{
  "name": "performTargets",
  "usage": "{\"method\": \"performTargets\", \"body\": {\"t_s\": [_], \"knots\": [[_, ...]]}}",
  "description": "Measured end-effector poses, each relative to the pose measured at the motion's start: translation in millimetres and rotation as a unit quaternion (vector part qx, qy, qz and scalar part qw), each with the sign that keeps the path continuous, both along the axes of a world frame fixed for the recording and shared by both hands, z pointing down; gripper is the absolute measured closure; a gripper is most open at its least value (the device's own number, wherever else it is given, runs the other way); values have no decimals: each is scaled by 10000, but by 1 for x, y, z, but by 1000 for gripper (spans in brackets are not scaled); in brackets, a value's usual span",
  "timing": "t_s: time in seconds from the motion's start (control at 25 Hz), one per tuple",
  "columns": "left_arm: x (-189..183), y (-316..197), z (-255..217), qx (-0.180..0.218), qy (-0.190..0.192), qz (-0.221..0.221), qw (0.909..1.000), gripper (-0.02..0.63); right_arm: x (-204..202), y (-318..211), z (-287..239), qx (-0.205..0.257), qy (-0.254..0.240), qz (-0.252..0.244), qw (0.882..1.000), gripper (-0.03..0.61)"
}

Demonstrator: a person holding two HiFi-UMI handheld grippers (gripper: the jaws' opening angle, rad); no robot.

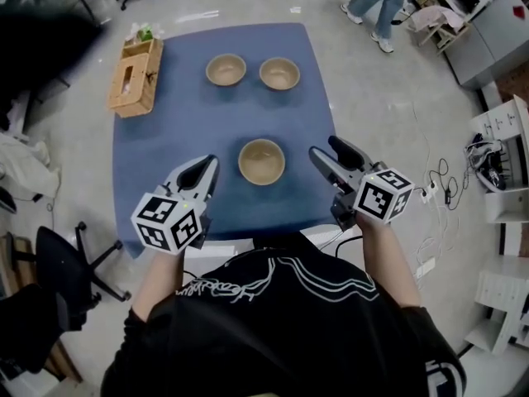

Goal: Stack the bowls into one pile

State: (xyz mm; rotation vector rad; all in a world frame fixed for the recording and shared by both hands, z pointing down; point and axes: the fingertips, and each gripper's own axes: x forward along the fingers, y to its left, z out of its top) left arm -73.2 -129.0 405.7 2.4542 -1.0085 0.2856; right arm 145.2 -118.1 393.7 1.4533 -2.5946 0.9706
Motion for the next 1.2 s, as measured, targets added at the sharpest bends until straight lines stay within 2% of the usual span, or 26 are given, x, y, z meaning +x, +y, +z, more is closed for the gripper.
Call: {"method": "performTargets", "body": {"t_s": [0.4, 0.6, 0.96, 1.2], "knots": [[21, -34, 29, -433, -28, -199, 9989, 583, 25, -61, 29, -447, -288, -123, 9985, 268], [31, -51, 42, -684, -209, -333, 9969, 583, 39, -101, 45, -659, -429, -104, 9968, 270], [31, -70, 49, -839, -254, -557, 9946, 583, 42, -161, 77, -942, -386, -157, 9947, 272], [28, -81, 61, -965, -213, -693, 9927, 583, 41, -193, 93, -1016, -165, -213, 9945, 272]]}}
